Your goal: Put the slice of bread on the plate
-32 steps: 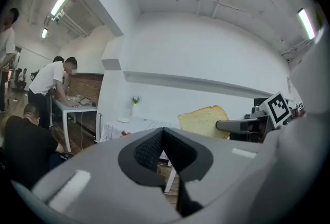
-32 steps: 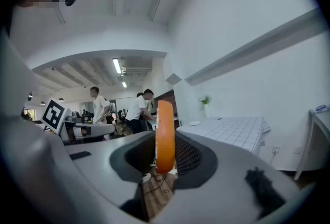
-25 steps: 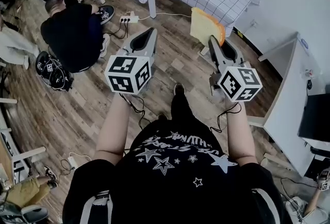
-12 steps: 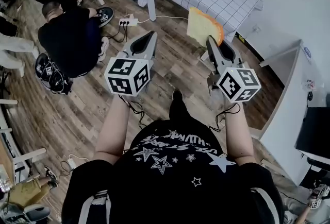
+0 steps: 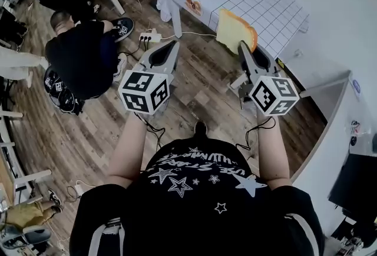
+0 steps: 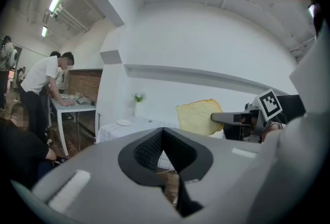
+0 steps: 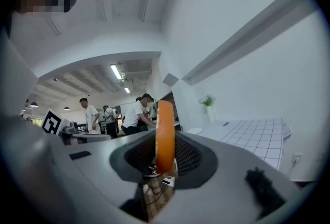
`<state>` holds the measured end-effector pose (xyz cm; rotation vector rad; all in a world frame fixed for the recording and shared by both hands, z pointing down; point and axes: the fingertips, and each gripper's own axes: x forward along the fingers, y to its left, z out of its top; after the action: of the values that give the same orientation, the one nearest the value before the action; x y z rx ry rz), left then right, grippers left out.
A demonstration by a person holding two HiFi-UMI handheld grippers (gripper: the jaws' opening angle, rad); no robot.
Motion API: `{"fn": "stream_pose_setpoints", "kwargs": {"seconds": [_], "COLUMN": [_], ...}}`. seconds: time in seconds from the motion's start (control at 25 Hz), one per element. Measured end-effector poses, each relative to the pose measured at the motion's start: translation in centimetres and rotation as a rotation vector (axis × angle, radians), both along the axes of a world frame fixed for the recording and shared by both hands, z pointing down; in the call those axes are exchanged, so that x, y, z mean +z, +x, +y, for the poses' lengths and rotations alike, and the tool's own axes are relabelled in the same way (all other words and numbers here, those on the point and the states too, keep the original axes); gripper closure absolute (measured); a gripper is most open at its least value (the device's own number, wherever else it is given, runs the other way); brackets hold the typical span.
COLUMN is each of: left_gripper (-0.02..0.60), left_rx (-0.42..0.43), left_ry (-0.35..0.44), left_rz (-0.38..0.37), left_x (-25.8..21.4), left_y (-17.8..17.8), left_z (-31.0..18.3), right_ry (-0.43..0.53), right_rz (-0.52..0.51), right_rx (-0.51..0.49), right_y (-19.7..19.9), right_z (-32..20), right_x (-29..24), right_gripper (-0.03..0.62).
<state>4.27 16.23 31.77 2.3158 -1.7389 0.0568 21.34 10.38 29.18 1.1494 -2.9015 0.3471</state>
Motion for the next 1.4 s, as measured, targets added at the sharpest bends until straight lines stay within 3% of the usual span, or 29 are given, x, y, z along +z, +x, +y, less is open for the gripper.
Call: {"fn": "stream_pose_setpoints", "kwargs": {"seconds": [0.24, 0.44, 0.68, 1.04, 1.4], "left_gripper": [0.574, 0.574, 0.574, 0.574, 0.574], "left_rx": [-0.098, -0.137, -0.181, -0.169, -0.153], "left_ry": [0.013, -0.003, -0.029, -0.045, -0.085], "left_rz": [0.003, 0.036, 0.010, 0.005, 0.033], "left_x": [0.0, 0.6, 1.1, 2.9, 5.0], "left_y": [-1.5, -1.8, -3.4, -5.8, -10.9], "left_z": [-3.7, -5.5, -6.5, -10.6, -17.2], "right_ry": [-0.022, -0.041, -0.071, -0.092, -0.106], "right_rz": [0.001, -0.020, -0.038, -0.018, 0.013], "right_rx": [-0.056, -0.085, -0.103, -0.083, -0.042], "right_y": [-0.7, -0.7, -1.4, -3.3, -7.9], "right_z": [-4.0, -7.0, -9.0, -12.2, -18.6], "right_x": [1.2, 1.8, 2.7, 4.2, 5.4], "right_gripper": [0.493, 0.493, 0.493, 0.493, 0.493]}}
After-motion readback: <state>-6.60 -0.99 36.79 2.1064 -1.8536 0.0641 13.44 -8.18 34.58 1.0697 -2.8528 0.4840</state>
